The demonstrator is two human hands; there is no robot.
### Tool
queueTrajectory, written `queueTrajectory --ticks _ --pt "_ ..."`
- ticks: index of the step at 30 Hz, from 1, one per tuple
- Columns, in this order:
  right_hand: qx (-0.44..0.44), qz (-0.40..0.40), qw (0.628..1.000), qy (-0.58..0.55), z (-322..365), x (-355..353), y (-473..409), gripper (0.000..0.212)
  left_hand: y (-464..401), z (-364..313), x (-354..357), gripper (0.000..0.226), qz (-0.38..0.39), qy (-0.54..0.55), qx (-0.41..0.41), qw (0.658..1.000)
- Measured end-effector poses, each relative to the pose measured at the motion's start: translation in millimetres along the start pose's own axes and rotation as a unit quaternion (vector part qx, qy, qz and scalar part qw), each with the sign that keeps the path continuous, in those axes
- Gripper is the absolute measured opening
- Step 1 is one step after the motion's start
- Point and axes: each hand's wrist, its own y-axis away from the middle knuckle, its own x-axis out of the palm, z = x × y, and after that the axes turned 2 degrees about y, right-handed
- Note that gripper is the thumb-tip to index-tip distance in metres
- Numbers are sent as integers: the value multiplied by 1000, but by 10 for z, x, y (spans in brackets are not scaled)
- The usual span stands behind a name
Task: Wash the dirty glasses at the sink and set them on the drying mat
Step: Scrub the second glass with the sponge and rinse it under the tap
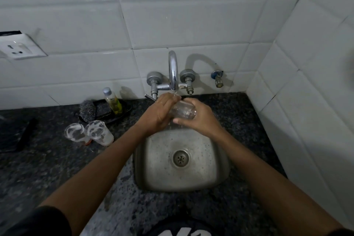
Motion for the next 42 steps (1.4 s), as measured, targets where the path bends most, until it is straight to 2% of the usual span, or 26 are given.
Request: queueTrajectory --ticks 2,3,5,6,8,10,12,13,15,17,19,20,22,24,25,26,28,29,31,32,34,35,37,39,40,42 --pt "83 69 989 -102 9 -15 -30 49 -7 -31 -15 49 6 2 -9 1000" --pt "73 67 992 -76 15 -25 -29 48 -9 -51 -11 50 9 2 -9 1000" --pt "-14 11 997 81 22 -9 -23 65 -15 -82 -4 52 17 -3 -8 1000" --pt "-72 -11 986 149 15 21 -20 73 -33 -86 -17 54 21 -5 -13 1000" --pt "-116 -21 978 173 -10 52 -15 80 -70 -67 -53 60 29 -5 -29 999" --pt "-53 -12 993 101 1 47 -21 80 -73 -44 -62 62 37 -10 -31 999" --pt "73 38 997 -12 32 13 -64 68 -63 -46 -44 58 33 -14 -30 999" --pt "103 54 993 -34 42 -10 -67 60 -60 -57 -29 57 29 -13 -33 999" --pt "44 27 997 55 89 -38 -34 54 -55 -90 -8 54 26 -9 -42 999" --pt "-83 -34 978 190 72 -5 -3 65 -75 -86 -24 56 25 -3 -44 999" --pt "-135 -50 966 213 19 17 14 75 -93 -56 -52 57 26 -3 -39 999" --pt "-119 -47 976 179 4 27 10 75 -91 -34 -58 56 28 -6 -35 999" --pt "4 -9 999 34 65 0 -13 65 -78 -12 -51 56 28 -15 -35 999" --pt "113 47 989 -78 110 -40 -45 50 -81 -34 -27 58 27 -20 -38 999" --pt "94 45 994 -34 127 -61 -47 51 -86 -52 -20 60 31 -17 -41 999" --pt "32 15 997 64 122 -74 -50 56 -87 -63 -11 61 35 -12 -42 998" --pt "-129 -17 964 233 52 -38 -68 69 -78 -62 -7 63 37 -8 -39 999" --pt "-169 -21 952 256 46 -33 -58 74 -75 -56 -8 63 35 -7 -37 999" --pt "-131 -10 973 188 48 -35 -57 79 -73 -41 -13 61 27 -6 -31 999" --pt "-64 8 991 118 93 -47 -51 78 -74 -41 -11 58 20 -9 -27 999" --pt "84 66 994 -15 161 -73 -72 65 -65 -52 15 52 11 -7 -23 1000" --pt "105 74 991 -24 182 -83 -75 56 -57 -59 30 52 10 -4 -23 1000" --pt "27 35 994 95 198 -88 -63 55 -51 -63 63 55 9 -1 -26 1000" --pt "-119 -16 962 246 140 -50 -59 70 -73 -49 64 55 8 -3 -22 1000" --pt "-163 -25 948 273 94 -38 -66 76 -97 -40 46 56 8 -7 -18 1000" --pt "-146 -20 965 214 95 -48 -45 81 -127 -30 9 56 15 -10 -12 1000"
